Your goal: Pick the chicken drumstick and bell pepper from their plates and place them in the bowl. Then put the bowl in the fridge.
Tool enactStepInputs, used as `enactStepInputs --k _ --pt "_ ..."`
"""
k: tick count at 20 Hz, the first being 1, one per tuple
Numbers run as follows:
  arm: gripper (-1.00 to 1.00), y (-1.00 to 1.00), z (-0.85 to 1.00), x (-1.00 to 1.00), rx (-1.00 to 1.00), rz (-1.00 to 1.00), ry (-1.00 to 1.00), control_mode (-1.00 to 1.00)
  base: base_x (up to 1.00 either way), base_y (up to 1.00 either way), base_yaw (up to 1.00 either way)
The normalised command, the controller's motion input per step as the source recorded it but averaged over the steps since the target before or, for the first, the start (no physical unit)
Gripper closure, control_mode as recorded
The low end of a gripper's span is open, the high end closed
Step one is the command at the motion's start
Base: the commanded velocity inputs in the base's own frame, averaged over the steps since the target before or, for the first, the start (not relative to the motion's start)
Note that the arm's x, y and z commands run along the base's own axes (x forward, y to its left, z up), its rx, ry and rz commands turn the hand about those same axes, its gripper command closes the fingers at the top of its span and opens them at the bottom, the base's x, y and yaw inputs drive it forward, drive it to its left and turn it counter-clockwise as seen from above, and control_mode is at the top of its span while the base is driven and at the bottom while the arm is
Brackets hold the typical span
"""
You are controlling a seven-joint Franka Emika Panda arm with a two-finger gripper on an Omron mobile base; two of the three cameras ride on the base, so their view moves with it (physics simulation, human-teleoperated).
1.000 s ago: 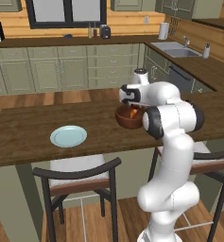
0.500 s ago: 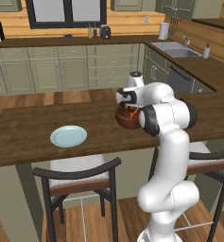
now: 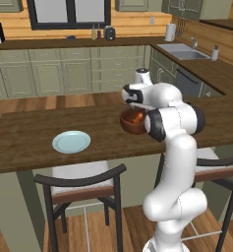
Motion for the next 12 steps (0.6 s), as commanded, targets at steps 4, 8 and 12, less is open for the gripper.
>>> enactStepInputs --k 4,8,12 --pt "-1.00 -0.53 0.15 -0.58 0.20 -0.35 0.42 -1.00 0.00 0.00 0.00" --pt "-1.00 -0.39 -0.19 -0.54 0.08 -0.19 0.31 -1.00 0.00 0.00 0.00" --pt "-1.00 -0.05 -0.47 -0.14 0.02 -0.13 0.05 -1.00 0.00 0.00 0.00"
